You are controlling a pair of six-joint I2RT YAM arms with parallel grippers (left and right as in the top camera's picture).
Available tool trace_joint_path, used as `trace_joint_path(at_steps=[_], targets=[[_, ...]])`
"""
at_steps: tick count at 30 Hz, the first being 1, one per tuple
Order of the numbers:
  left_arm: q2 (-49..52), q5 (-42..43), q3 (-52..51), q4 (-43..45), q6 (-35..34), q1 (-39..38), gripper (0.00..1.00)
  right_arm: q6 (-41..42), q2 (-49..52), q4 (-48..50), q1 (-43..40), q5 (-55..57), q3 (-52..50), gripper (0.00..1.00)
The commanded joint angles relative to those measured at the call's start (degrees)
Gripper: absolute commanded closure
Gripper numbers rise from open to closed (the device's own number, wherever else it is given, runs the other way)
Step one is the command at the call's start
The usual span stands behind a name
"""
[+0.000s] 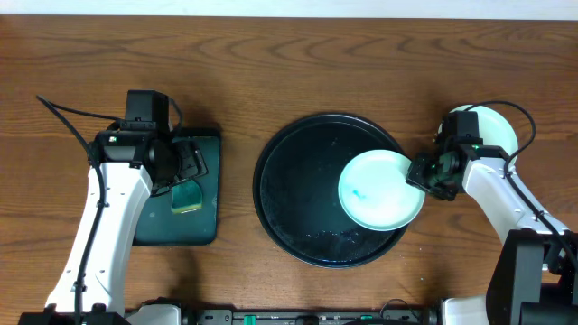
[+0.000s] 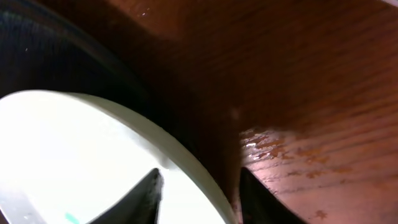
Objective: Clean dirty plates on tray and stack at the side
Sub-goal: 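Move the right gripper to the remaining green plate's rim, then pinch the remaining green plate's rim with the right gripper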
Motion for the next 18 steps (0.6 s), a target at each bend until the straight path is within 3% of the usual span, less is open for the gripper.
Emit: trace_joint_path(at_steps=[1,4,18], targets=[[-0.39,-0.07,-0.2,0.0,-0.15,-0.13,0.2,0.04,0.07,0.0,0.24,-1.14,-0.39,0.82],[-0.39,-0.07,-0.2,0.0,-0.15,-0.13,0.2,0.04,0.07,-0.07,0.24,-1.18,-0.39,0.99],[-0.39,-0.07,-0.2,0.22,-0.15,-0.13,0.2,-1.75,0.02,0.92,2.84,-5.62,-0.37,0.98]])
